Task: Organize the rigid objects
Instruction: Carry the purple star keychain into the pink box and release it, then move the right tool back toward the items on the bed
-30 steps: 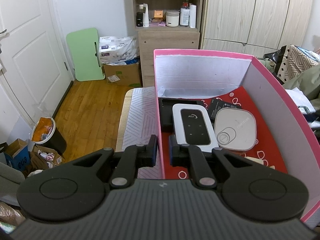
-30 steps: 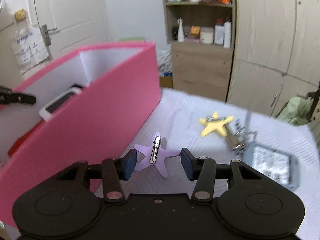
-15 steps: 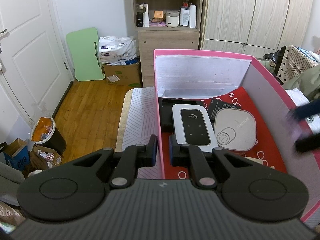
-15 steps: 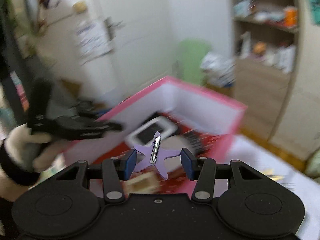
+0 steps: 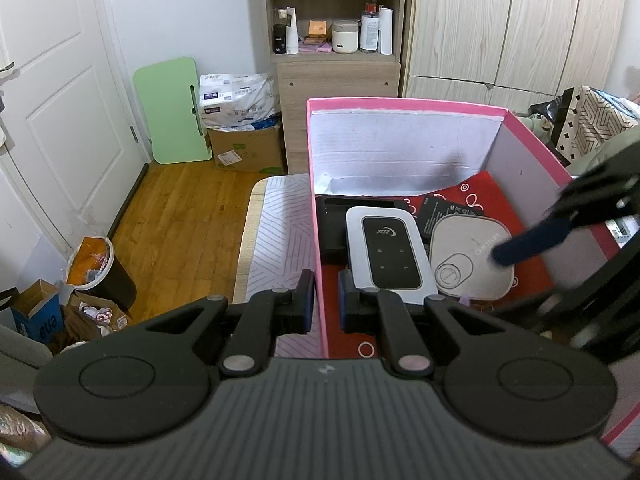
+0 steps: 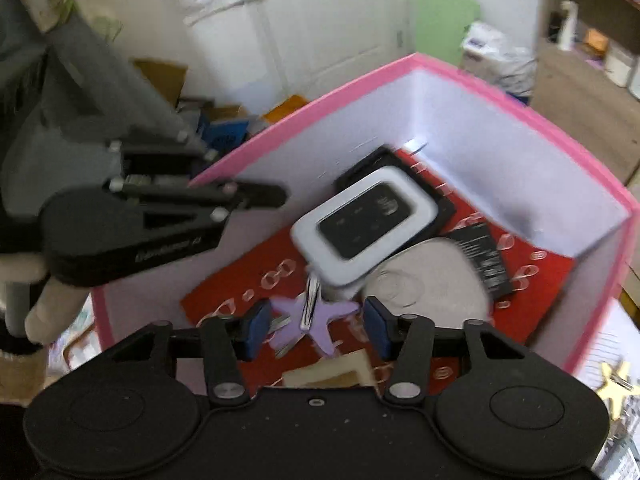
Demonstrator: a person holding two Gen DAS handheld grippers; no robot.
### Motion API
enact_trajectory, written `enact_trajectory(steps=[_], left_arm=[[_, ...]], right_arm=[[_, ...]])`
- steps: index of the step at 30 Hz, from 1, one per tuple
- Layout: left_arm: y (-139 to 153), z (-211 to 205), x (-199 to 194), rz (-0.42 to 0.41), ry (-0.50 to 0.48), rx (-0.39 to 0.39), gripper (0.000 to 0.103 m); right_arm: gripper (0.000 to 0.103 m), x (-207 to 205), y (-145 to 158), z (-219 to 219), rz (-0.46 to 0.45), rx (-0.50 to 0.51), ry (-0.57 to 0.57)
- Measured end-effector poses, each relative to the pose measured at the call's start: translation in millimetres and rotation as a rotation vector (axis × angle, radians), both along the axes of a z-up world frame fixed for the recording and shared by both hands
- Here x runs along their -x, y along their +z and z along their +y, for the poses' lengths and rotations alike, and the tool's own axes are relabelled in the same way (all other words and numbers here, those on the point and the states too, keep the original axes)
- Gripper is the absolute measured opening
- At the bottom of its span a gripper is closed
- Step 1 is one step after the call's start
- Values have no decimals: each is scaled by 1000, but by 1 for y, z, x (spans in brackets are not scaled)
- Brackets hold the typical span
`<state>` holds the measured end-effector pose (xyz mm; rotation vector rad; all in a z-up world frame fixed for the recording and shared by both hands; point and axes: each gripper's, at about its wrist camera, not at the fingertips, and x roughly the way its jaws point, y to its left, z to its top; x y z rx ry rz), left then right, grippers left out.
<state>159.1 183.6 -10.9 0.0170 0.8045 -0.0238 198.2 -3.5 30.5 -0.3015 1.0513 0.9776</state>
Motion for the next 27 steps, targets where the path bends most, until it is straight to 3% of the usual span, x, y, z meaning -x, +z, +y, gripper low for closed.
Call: enact_trajectory(steps=[6, 12, 21, 27], left_arm=[[0, 1, 1, 1, -4, -7, 10], [0, -2, 0, 3, -6, -19, 10], [-1, -1, -1, -1, -1, -8, 10], [-1, -1, 1, -3, 41, -22, 4]], right_arm=[[60, 12, 38, -58, -62, -145, -89], [61, 37, 49, -121, -175, -261, -204], [60, 51, 20, -192, -214, -280, -433], [60, 53, -22, -214, -261, -185, -642]])
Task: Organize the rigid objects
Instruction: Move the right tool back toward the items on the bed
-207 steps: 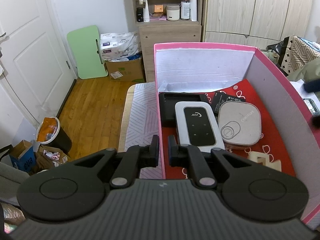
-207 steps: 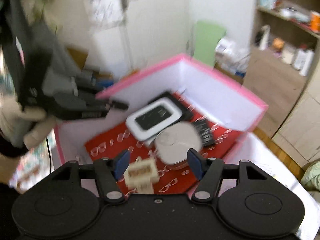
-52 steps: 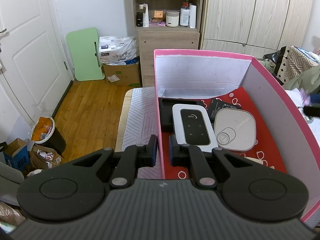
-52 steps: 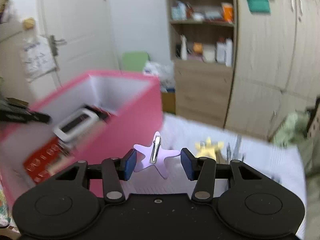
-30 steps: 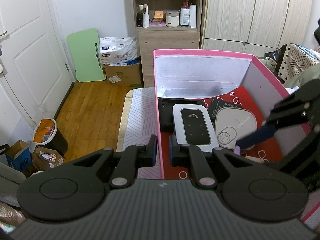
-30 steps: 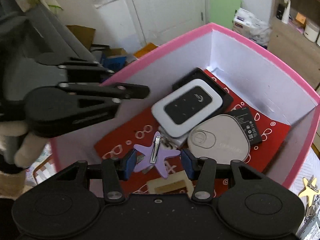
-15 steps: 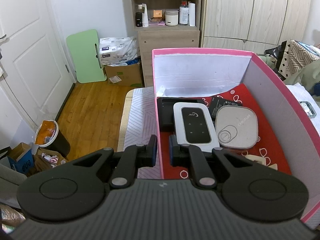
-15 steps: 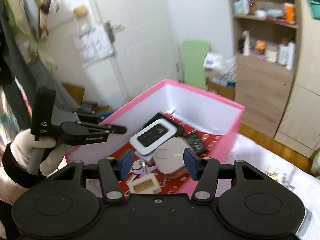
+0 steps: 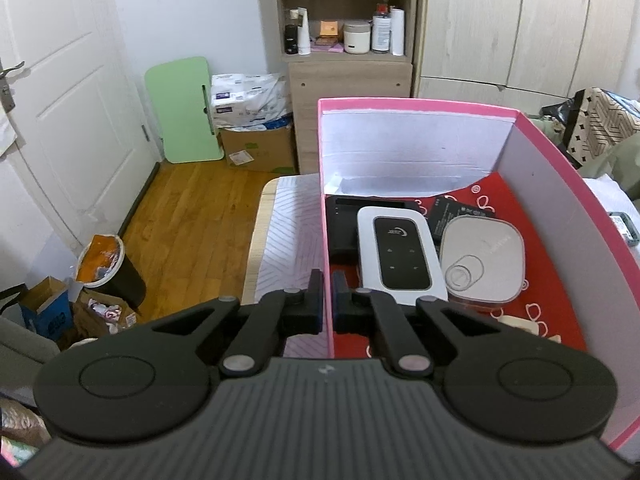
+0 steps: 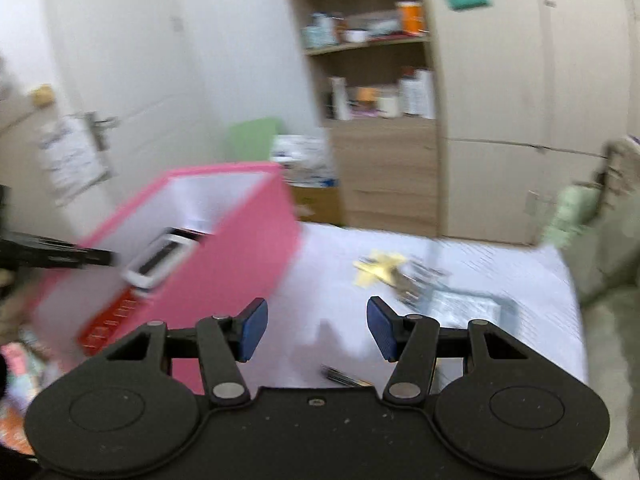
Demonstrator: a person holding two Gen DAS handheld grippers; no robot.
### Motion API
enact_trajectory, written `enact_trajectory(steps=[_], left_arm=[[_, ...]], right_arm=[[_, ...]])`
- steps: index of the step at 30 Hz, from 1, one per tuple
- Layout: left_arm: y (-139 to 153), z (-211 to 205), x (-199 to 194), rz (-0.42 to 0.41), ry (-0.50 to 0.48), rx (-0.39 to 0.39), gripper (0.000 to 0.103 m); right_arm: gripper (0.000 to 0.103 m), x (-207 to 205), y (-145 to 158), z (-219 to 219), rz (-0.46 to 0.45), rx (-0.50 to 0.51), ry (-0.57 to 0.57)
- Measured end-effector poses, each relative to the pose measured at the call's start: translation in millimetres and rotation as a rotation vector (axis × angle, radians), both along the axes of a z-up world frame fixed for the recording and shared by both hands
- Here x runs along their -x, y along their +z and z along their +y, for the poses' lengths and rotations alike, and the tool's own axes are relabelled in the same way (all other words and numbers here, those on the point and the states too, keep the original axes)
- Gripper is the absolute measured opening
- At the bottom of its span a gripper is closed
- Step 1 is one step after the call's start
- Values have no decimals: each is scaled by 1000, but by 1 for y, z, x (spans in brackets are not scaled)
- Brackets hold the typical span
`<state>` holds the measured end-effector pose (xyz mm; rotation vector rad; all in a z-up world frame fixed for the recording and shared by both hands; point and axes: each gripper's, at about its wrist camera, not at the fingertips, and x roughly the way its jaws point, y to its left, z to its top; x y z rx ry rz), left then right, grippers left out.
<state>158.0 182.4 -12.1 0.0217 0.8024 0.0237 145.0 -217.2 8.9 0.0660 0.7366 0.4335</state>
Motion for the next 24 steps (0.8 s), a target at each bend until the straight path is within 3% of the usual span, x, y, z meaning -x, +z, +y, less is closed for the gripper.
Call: enact_trajectory(steps=[8, 15, 20, 24], left_arm=[[1, -4, 0, 2, 8, -24, 4], [1, -3, 1, 1, 8, -11, 4], [1, -2, 0, 3, 3, -19, 4], [1, -3, -1, 3, 2, -21, 4]], right_arm=[[60, -4, -24, -29, 52, -2, -138], [60, 8, -35, -37, 88, 82, -112], [60, 13, -45, -40, 137, 86, -95], [60, 14, -50, -34, 125, 107, -87]])
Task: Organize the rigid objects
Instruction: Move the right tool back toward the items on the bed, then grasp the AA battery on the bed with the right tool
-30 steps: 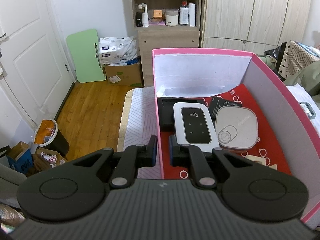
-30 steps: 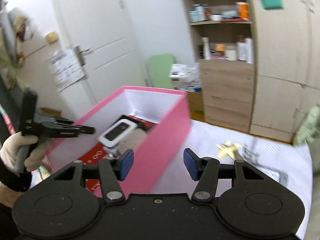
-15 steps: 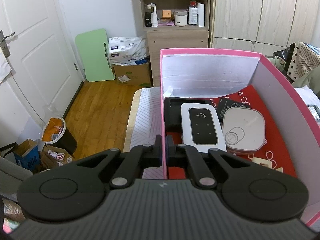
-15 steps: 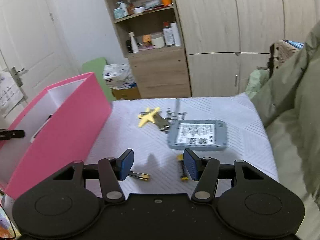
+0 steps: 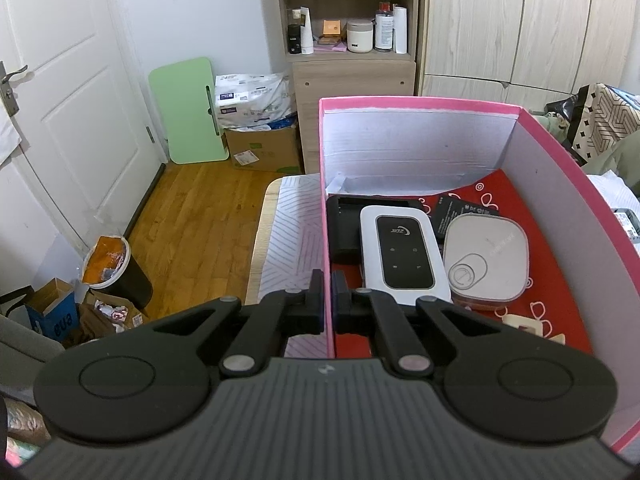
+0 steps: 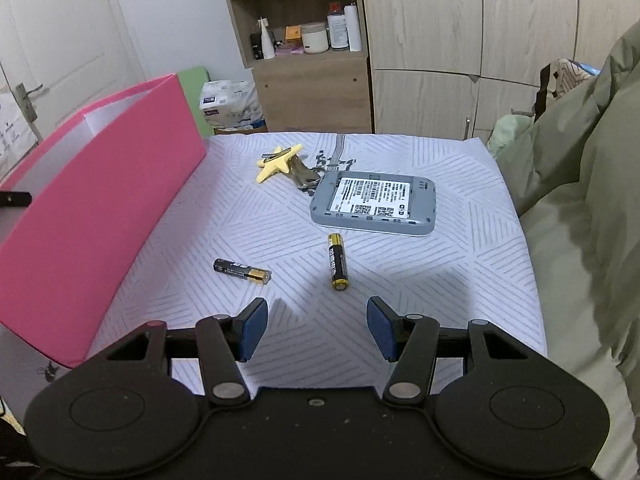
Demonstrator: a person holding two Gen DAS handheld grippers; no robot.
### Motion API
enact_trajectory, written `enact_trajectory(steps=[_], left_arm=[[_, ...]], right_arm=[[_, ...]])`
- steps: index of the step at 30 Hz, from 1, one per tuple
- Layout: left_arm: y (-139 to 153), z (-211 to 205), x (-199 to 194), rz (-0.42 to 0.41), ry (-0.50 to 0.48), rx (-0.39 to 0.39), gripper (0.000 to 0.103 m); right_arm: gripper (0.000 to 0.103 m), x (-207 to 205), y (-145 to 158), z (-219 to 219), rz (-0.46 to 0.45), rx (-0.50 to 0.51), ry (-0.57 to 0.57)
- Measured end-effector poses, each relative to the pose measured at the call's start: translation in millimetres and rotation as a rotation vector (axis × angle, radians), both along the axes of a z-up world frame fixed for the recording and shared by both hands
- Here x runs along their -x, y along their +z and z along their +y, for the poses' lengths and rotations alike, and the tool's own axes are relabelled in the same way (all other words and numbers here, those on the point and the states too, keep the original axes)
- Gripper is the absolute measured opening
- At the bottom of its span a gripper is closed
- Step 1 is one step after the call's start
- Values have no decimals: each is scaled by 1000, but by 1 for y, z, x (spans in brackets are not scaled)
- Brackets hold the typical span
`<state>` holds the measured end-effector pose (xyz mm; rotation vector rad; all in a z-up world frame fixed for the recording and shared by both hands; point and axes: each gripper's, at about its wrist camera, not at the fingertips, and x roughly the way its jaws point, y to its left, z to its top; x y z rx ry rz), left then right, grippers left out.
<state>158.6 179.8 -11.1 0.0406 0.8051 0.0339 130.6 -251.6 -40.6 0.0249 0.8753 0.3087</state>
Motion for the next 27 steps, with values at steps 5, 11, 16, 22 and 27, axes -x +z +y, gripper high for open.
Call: enact_trajectory(steps=[5, 11, 16, 22, 27], left_arm=[[0, 0, 0, -1, -2, -3, 4], [0, 0, 0, -5, -4, -1, 4], [0, 0, 1, -4, -4, -2, 4], [0, 0, 2, -10, 0, -15, 4], [0, -1, 2, -7, -4, -32, 4]], right_arm=[[60, -3, 9, 11, -67, -58, 81], [60, -20, -11, 31, -65, -10, 167], [46, -17, -15, 44, -112, 37, 241], [16, -13, -12, 45, -91, -12, 200], [13, -17, -9, 40, -80, -75, 156]])
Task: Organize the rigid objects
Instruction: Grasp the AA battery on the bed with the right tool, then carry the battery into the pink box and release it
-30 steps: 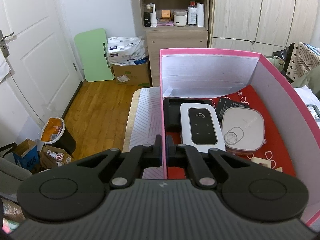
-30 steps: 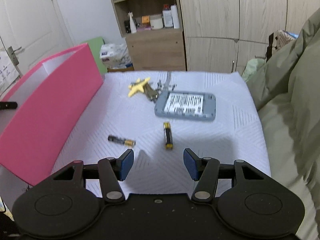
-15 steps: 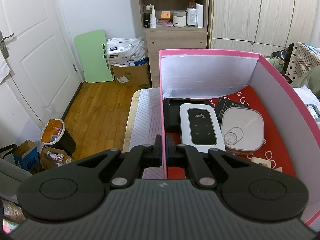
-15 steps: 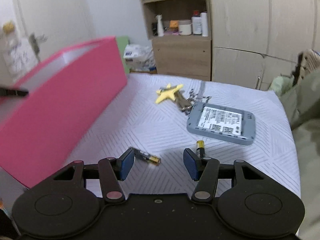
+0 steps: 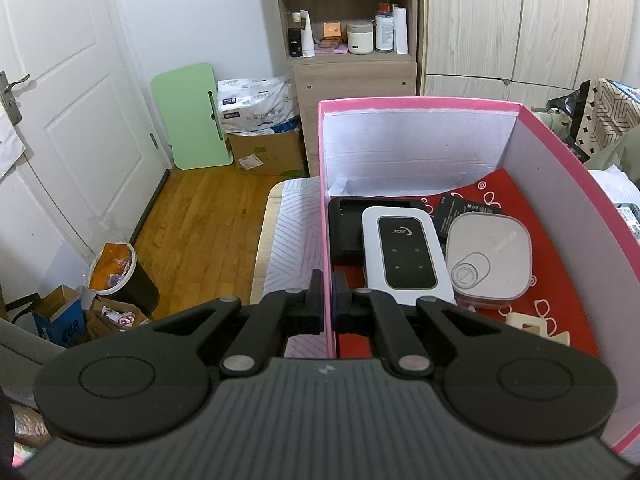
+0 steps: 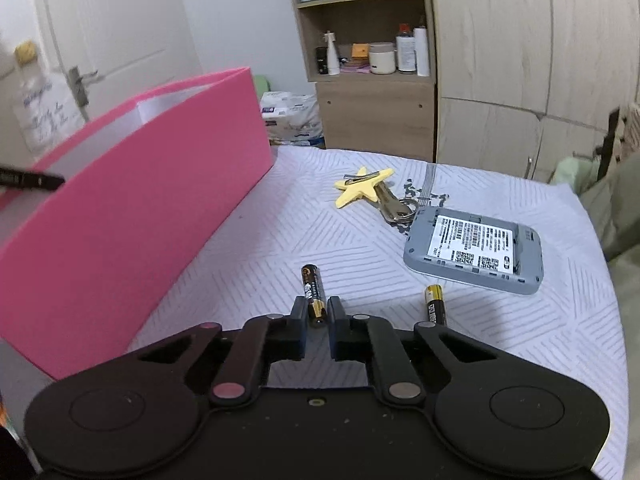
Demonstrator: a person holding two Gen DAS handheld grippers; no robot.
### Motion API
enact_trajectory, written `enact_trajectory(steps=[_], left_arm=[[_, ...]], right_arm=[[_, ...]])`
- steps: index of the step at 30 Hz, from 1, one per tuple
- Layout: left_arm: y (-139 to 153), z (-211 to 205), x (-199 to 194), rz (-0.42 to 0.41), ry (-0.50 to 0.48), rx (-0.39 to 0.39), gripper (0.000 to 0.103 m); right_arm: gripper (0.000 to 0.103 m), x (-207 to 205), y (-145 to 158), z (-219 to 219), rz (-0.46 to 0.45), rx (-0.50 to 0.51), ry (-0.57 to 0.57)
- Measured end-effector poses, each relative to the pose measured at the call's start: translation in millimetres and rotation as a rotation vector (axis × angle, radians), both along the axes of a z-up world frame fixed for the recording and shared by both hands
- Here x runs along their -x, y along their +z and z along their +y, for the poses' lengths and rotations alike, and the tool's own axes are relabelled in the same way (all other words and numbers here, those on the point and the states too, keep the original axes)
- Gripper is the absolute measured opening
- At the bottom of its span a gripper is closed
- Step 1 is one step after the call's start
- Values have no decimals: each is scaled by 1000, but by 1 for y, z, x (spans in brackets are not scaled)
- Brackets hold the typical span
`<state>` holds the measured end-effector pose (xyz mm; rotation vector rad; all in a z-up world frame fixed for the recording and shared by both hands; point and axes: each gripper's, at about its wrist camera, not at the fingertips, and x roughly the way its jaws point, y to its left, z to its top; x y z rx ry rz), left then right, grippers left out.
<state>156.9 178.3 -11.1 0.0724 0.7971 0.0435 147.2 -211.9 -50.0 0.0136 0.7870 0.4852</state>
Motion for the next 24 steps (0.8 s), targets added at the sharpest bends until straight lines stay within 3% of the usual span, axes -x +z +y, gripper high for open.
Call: enact_trajectory(steps=[15, 21, 24], left_arm=[[1, -2, 1, -1, 1, 5, 4], [1, -2, 1, -3, 2, 7, 4], [2, -3, 0, -1, 4, 13, 4]], right_arm=[[12, 23, 49, 7, -109, -53, 32], [12, 33, 98, 24, -236, -108, 143], [12, 31, 111, 37, -227, -182, 237]])
